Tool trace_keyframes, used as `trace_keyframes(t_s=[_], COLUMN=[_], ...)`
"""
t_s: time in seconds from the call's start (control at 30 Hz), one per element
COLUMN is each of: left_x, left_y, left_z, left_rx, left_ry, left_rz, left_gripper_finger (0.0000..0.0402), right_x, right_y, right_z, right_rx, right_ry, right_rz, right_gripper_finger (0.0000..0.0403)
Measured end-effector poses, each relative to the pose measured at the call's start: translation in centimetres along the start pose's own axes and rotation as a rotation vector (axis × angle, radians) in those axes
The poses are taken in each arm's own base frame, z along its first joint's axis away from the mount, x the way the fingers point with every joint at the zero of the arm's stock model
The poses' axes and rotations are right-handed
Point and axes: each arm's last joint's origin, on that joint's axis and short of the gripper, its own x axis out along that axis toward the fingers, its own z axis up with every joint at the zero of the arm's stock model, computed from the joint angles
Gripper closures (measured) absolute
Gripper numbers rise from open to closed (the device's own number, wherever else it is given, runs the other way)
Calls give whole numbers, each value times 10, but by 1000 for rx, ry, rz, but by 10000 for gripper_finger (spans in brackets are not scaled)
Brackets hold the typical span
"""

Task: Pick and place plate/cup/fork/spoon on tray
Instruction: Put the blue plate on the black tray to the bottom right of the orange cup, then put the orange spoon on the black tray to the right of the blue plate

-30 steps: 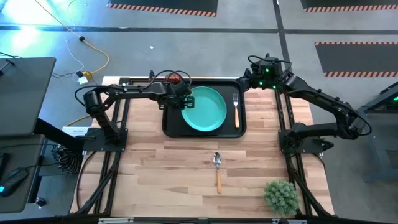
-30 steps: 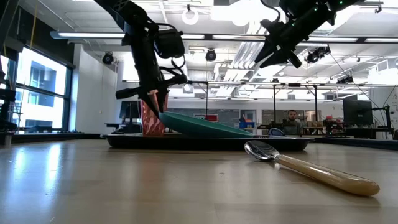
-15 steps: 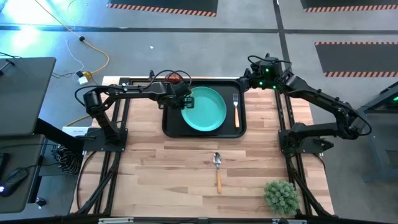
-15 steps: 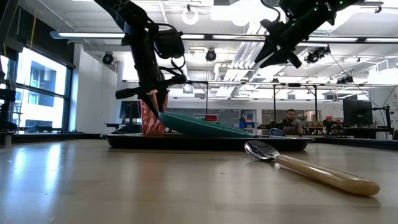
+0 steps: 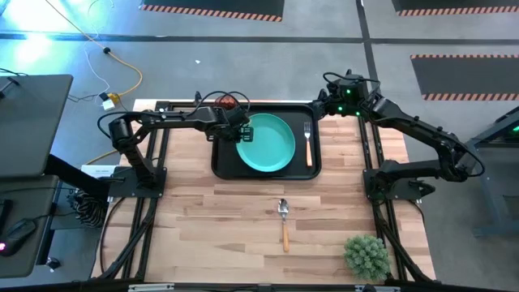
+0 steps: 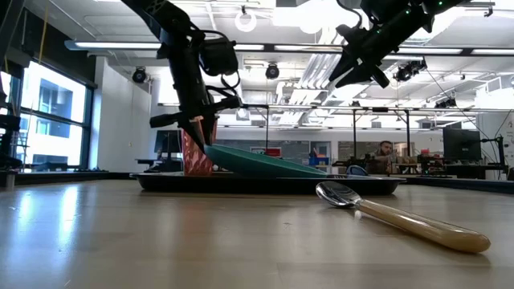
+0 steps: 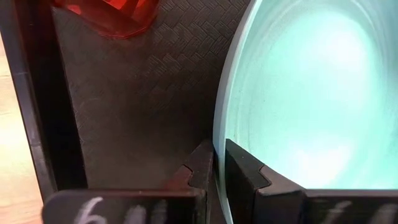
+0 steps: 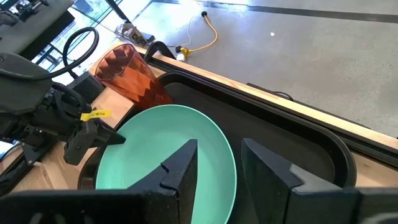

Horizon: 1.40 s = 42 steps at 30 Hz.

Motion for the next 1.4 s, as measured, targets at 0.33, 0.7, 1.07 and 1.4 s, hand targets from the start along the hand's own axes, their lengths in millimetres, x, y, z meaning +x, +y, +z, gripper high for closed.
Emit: trace_keyframes(t_s=[0.33,0.7,1.07,1.4], left_x=[0,1,10,4], left_y=[0,0,0,-4], left_z=[0,0,-1,1], left_rx=[0,26,21,105], left_ry=[-1,-2,28,40], left_rz=[-1,1,15,-21], left_gripper_finger=[380,357,319,323], right_x=[0,0,0,0], right_y=[0,0,0,2], right_z=[0,0,0,-1], right_rx=[0,0,0,41], right_ry=[1,1,1,28], right_rz=[1,2,2,60], right_gripper_finger=[285,285,285,285])
